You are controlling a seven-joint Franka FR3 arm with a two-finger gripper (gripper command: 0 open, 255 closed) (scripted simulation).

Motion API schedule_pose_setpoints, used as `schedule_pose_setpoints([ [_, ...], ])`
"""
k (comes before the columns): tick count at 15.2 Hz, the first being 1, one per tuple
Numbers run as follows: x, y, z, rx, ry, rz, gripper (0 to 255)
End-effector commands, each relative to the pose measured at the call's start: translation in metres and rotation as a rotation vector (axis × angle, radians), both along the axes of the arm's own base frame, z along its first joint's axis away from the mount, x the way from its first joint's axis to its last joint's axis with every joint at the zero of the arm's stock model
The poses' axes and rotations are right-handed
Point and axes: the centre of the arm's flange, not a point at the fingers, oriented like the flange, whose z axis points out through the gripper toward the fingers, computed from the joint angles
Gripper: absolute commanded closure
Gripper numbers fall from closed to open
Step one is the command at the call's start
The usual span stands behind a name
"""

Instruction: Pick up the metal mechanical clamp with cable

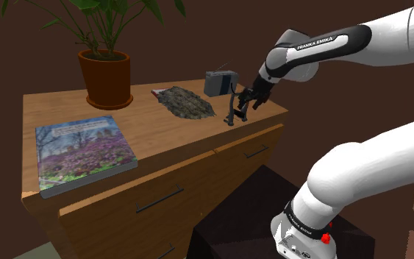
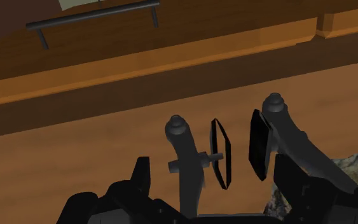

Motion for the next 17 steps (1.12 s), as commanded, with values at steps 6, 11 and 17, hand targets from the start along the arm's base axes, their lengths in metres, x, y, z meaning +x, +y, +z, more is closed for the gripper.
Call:
schedule_pose_setpoints([
  [6, 0.0, -0.002, -0.04, 0.001, -0.009, -0.007, 0],
  [11, 0.0, -0.001, -0.04, 0.001, -0.009, -0.007, 255],
  [17, 0.0, -0.002, -0.039, 0.001, -0.01, -0.007, 255],
])
